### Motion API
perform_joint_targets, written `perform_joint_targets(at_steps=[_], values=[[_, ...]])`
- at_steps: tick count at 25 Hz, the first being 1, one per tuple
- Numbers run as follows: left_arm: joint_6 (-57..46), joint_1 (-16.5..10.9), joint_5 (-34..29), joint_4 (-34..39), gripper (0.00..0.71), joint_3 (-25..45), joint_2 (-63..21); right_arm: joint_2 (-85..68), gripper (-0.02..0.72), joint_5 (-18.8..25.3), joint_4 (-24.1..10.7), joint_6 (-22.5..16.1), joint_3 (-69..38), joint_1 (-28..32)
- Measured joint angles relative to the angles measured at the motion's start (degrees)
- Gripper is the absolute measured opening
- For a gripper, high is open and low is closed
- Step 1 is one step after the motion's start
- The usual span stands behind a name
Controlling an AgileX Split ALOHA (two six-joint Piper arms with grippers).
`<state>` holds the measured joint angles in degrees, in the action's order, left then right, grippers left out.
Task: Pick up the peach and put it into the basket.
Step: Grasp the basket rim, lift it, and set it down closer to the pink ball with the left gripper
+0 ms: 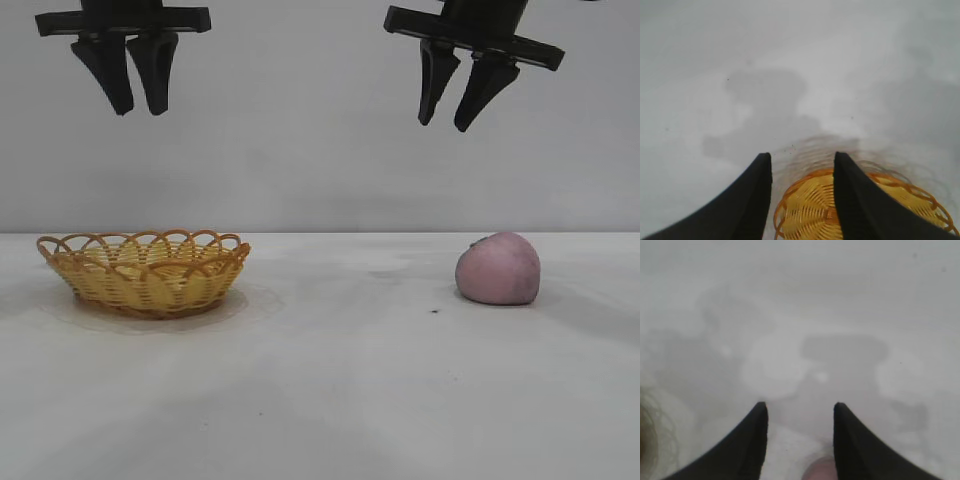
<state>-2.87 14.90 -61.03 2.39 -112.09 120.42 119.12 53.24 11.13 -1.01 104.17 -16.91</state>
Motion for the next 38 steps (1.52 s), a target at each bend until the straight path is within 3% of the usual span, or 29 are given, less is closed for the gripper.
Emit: perform_joint_targets(at_steps=[14,23,38], values=[[1.62,0.00,-1.43,1.00,0.252,0.17,0.00,0.00,0.250,0.11,0.00,0.11,0.00,0.00],[6.47,-3.05,-1.51,1.67,0.252,12.14,0.26,0.00,0.250,0.20,-0.02,0.11,0.00,0.00],[10.87,-3.05,1.50,-2.75,0.252,13.09,6.73,0.00,0.250,0.20,-0.02,0.19,0.00,0.00]])
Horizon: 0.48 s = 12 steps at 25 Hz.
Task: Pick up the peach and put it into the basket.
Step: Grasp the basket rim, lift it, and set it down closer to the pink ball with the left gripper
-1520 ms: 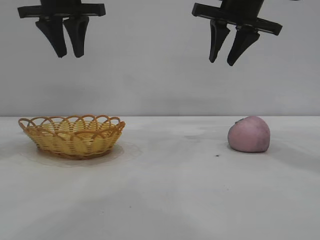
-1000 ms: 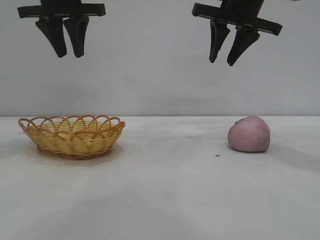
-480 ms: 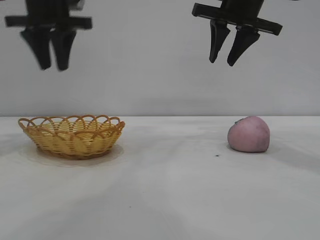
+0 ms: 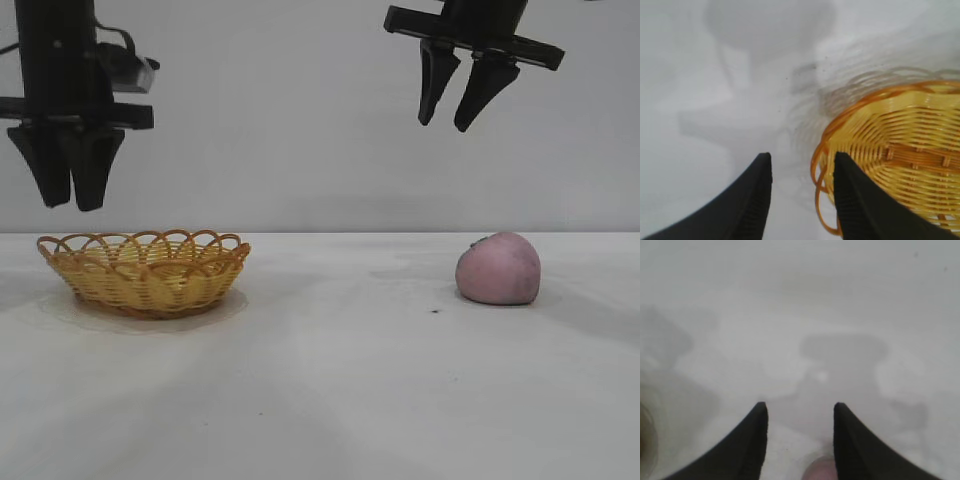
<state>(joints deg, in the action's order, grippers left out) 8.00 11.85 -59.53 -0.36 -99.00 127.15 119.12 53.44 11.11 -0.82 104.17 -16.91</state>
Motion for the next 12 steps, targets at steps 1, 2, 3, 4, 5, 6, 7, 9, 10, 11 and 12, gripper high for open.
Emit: perform_joint_targets(at_steps=[1,2,3,4,5,6,7,9,10,11,12], values=[[0.00,0.00,0.00,0.00,0.252,0.00,0.64,0.00,0.250,0.00,0.00,0.10,0.00,0.00],[0.00,0.00,0.00,0.00,0.252,0.00,1.02,0.00,0.250,0.00,0.00,0.04,0.00,0.00],[0.00,0.00,0.00,-0.08,0.252,0.00,1.47,0.00,0.250,0.00,0.00,0.13,0.00,0.00],[0.14,0.00,0.00,-0.36,0.152,0.00,1.57,0.00,0.250,0.00,-0.10,0.13,0.00,0.00],[0.13,0.00,-0.11,-0.75,0.104,0.00,1.57,0.00,0.250,0.00,-0.10,0.13,0.00,0.00],[0.13,0.00,0.09,-1.25,0.073,0.00,1.23,0.00,0.250,0.00,-0.10,0.13,0.00,0.00],[0.13,-0.05,0.30,-1.89,0.076,0.00,0.74,0.00,0.250,0.00,-0.10,0.13,0.00,0.00],[0.13,-0.62,0.43,-4.83,0.076,0.12,-1.02,0.00,0.250,0.00,-0.10,0.13,0.00,0.00],[0.13,-1.20,0.66,-7.45,0.036,0.55,-2.19,0.00,0.250,0.00,-0.10,0.13,0.00,0.00],[0.26,-1.96,1.52,-10.76,0.000,1.22,-3.94,0.00,0.250,0.00,-0.10,0.13,0.00,0.00],[0.60,-2.86,3.02,-14.58,0.000,2.69,-6.04,0.00,0.250,0.00,-0.10,0.13,0.00,0.00]])
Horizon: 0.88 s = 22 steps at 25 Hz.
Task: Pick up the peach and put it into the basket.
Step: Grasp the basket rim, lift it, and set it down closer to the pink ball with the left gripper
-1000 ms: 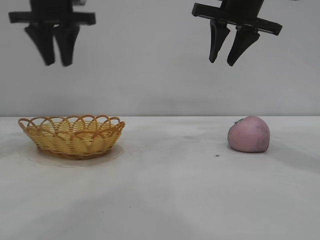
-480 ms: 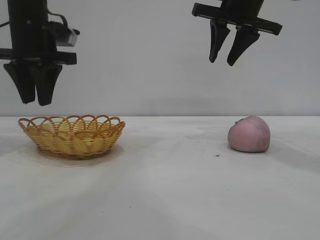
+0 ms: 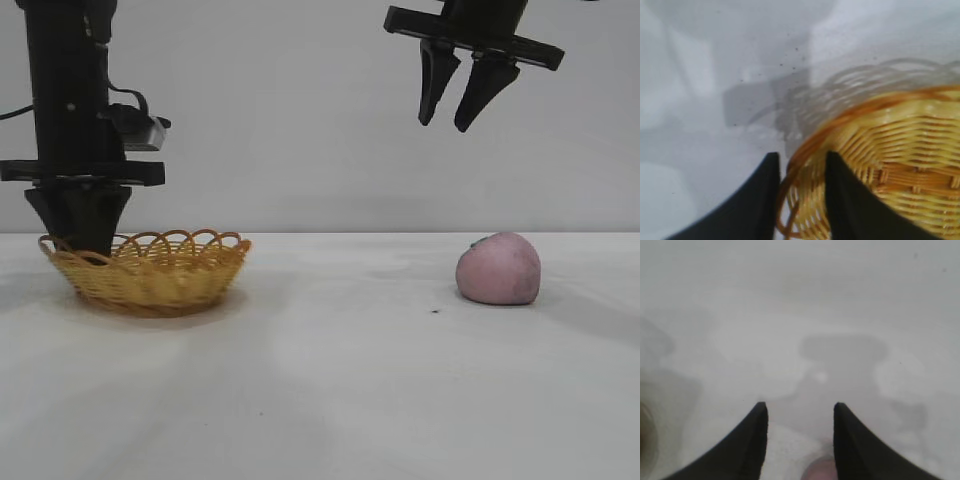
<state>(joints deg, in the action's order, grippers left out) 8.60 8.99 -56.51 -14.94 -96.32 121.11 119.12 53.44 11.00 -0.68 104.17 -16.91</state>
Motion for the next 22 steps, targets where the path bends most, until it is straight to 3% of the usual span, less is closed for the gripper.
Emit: perform_joint_targets(at_steps=[3,5,11,16,22], values=[[3.09,-2.17,5.91,-12.40,0.000,8.44,-6.79,0.00,0.250,0.26,0.00,0.00,0.00,0.00],[5.55,-2.01,9.44,-17.90,0.000,16.03,-10.58,0.00,0.250,0.37,0.12,0.00,0.00,0.00],[6.89,3.20,19.05,-26.60,0.000,30.53,-15.07,0.00,0.250,0.64,1.49,0.00,0.00,-0.09],[7.23,6.50,21.51,-28.40,0.000,34.66,-14.68,0.00,0.250,0.94,1.72,0.00,0.00,-0.09],[9.17,6.64,21.14,-30.13,0.000,34.99,-11.28,0.00,0.250,1.07,2.00,0.00,0.00,-0.09]])
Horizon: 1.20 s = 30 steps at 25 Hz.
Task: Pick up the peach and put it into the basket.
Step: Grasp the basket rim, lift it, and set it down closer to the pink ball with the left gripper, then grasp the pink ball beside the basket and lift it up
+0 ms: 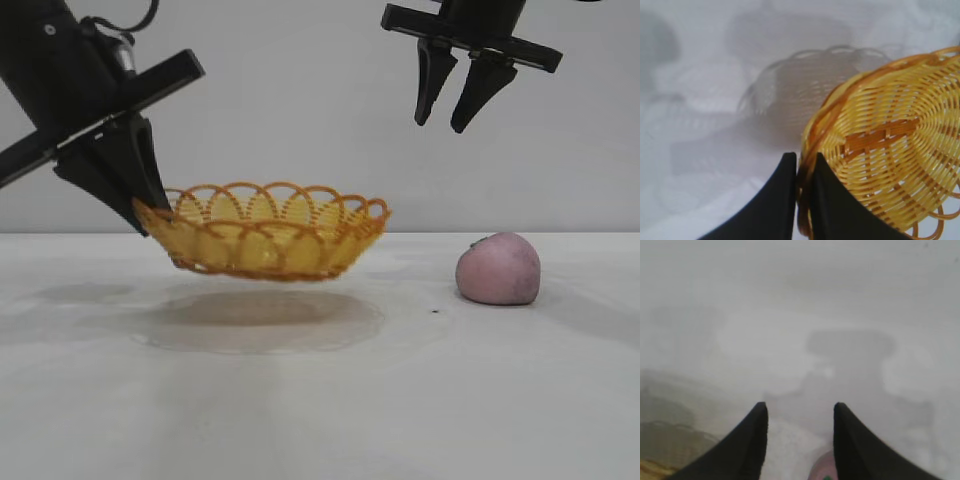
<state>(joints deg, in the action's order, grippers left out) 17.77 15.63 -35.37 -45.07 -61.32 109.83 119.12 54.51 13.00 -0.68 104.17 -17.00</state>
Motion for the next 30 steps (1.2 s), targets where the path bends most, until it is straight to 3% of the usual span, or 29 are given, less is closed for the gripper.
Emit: perform_joint_targets(at_steps=[1,3,8,10,13,14,15,18,20,23,27,30], values=[[0.39,0.00,0.00,-0.52,0.046,0.00,0.10,0.00,0.250,0.00,0.00,0.00,0.00,0.00],[0.89,0.00,0.00,-0.80,0.046,0.00,0.16,0.00,0.250,0.00,0.00,0.00,0.00,0.00],[1.48,0.00,-0.39,0.14,0.313,0.00,0.16,0.00,0.250,0.12,0.00,0.00,0.00,0.00],[1.48,0.00,-1.05,1.62,0.365,0.00,0.16,0.00,0.250,0.12,0.00,0.00,0.00,0.00],[1.61,0.00,-2.09,4.71,0.349,0.00,-0.25,0.00,0.250,0.25,0.00,0.00,0.00,0.00],[1.61,0.00,-2.09,6.22,0.391,0.00,-1.00,0.00,0.250,0.25,0.00,0.00,0.00,0.00],[1.48,-0.41,-2.09,7.36,0.375,0.00,-2.16,0.00,0.250,0.25,0.00,0.00,0.00,0.00],[1.55,-4.06,-2.76,8.87,0.375,0.00,-7.24,0.00,0.250,0.25,0.00,0.02,0.00,0.00],[2.12,-7.92,-3.60,10.55,0.375,0.00,-11.17,0.00,0.250,0.25,0.00,0.02,0.00,0.00],[-0.70,-11.55,-4.67,20.99,0.375,0.00,-14.00,0.00,0.250,0.14,0.00,0.02,0.00,0.00],[-16.66,-12.12,-6.32,43.26,0.375,0.00,-13.62,0.00,0.250,0.06,0.12,0.02,0.00,0.00],[-21.15,-12.12,-6.09,48.01,0.375,0.00,-14.72,0.00,0.250,0.20,0.12,0.02,0.00,0.00]])
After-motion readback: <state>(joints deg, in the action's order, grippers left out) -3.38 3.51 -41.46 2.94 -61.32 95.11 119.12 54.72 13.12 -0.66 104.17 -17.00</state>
